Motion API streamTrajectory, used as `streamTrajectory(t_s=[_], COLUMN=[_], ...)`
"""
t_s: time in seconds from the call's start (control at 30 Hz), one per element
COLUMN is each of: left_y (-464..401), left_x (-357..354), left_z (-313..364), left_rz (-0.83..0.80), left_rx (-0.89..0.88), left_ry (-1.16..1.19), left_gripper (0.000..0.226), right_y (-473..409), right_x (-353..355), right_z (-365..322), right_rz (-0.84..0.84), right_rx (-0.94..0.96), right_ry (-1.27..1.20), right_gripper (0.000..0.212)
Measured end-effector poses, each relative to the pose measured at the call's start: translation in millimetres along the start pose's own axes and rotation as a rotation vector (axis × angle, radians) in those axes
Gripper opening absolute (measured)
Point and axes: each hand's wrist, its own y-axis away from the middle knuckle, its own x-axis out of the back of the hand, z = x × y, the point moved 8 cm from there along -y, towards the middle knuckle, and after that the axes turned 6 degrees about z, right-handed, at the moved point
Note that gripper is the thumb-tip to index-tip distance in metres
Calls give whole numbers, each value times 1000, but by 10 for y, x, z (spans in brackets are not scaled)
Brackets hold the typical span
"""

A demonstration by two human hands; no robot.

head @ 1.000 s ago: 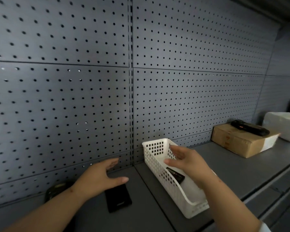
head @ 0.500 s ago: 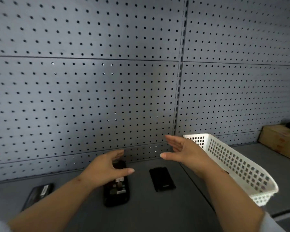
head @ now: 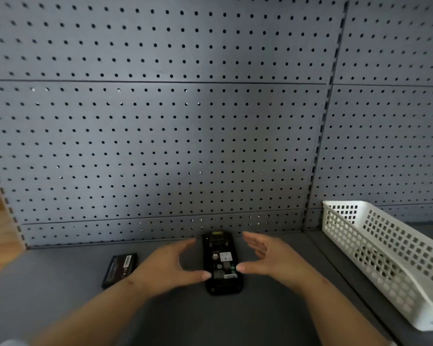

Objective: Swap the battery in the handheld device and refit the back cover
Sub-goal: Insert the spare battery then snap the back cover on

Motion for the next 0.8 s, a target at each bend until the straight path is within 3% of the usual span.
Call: streamTrajectory(t_s=[0.07,0.23,0.37,0.53,0.8], left_y=[34,75,110,201,519], left_x=[-70,-203,-115,83,418], left_z=[-43,-147,-164,-239,-555], left_rz=[-29,-63,37,198,430], left_rx=[7,52,64,96,301], left_ry=[-45,-65,-61,-34,-36], left_gripper=[110,132,129,96,100], right_y=[7,38,43,59,76], right_x=[-87,-230,-234,-236,-255], right_z=[72,218,255,244,229], right_rz=[-24,-40,-11,-8,5], right_rx=[-16,-40,-38,-33,-39], right_ry=[18,35,38,34,13], right_gripper=[95,102,101,100,96])
